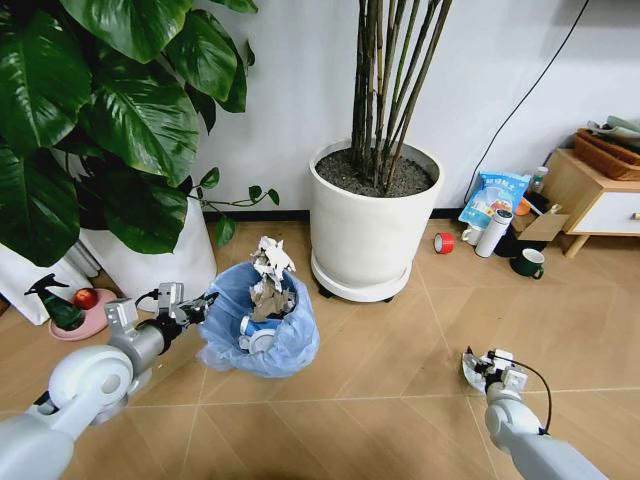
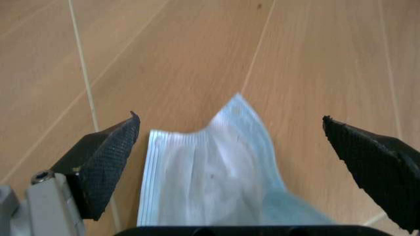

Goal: Pick up the trash bin and place the garbage on the floor into it.

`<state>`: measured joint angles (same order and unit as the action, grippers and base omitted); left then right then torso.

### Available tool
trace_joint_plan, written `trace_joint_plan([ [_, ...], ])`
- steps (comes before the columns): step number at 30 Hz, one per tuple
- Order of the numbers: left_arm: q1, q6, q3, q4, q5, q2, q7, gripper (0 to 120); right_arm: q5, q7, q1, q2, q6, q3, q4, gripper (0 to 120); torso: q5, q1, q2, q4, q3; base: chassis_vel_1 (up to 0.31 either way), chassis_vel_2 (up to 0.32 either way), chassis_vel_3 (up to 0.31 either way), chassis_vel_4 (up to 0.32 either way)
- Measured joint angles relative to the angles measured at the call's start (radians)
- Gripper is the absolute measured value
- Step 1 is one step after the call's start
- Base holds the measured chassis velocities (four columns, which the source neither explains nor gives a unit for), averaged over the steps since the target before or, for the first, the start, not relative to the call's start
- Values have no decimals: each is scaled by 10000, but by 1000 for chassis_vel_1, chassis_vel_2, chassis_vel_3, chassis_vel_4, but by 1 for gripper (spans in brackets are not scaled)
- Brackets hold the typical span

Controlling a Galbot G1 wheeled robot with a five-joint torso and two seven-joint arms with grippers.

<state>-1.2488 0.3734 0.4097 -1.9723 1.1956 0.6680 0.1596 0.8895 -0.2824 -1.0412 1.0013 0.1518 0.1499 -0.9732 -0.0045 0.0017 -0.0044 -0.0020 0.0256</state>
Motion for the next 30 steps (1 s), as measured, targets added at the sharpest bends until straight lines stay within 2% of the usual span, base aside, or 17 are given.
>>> trace_joint_plan([
  [8, 6, -2, -2, 41, 0, 39, 0, 0, 357, 346, -24, 70, -206, -195, 253, 95, -1, 0, 0, 0, 1, 0, 0, 0, 0],
  [12, 8, -5, 22, 57, 0, 40, 2, 0, 627, 605, -4, 187, -268, -336, 575, 75, 2, 0, 0, 0, 1, 0, 0, 0, 0],
  [13, 8, -5, 22, 57, 0, 40, 2, 0, 627, 605, -4, 187, -268, -336, 575, 75, 2, 0, 0, 0, 1, 0, 0, 0, 0],
  [15, 8, -8, 24, 61, 3, 48, 9, 0, 621, 720, 23, 194, -224, -354, 623, 64, -5, 0, 0, 0, 1, 0, 0, 0, 0],
  [16, 8, -8, 24, 61, 3, 48, 9, 0, 621, 720, 23, 194, -224, -354, 623, 64, -5, 0, 0, 0, 1, 0, 0, 0, 0],
  [19, 17, -9, 24, 62, 3, 62, 18, 0, 600, 814, 38, 186, -162, -382, 632, 50, -2, 0, 0, 0, 1, 0, 0, 0, 0],
  [20, 17, -9, 24, 62, 3, 62, 18, 0, 600, 814, 38, 186, -162, -382, 632, 50, -2, 0, 0, 0, 1, 0, 0, 0, 0],
  [23, 43, -11, 23, 63, 6, 66, 26, 0, 578, 853, 38, 163, -118, -402, 629, 35, 1, 0, 0, 0, 1, 0, 0, 0, 0],
  [24, 43, -11, 23, 63, 6, 66, 26, 0, 578, 853, 38, 163, -118, -402, 629, 35, 1, 0, 0, 0, 1, 0, 0, 0, 0],
  [27, 60, -14, 23, 63, 8, 67, 29, 0, 535, 891, 25, 127, -62, -407, 609, 22, 0, 0, 0, 0, 1, 0, 0, 0, 0],
  [28, 60, -14, 23, 63, 8, 67, 29, 0, 535, 891, 25, 127, -62, -407, 609, 22, 0, 0, 0, 0, 1, 0, 0, 0, 0],
  [30, 62, -16, 23, 69, 8, 73, 30, 0, 487, 964, 16, 99, 24, -409, 577, 11, 0, 0, 0, 0, 1, 0, 0, 0, 0],
])
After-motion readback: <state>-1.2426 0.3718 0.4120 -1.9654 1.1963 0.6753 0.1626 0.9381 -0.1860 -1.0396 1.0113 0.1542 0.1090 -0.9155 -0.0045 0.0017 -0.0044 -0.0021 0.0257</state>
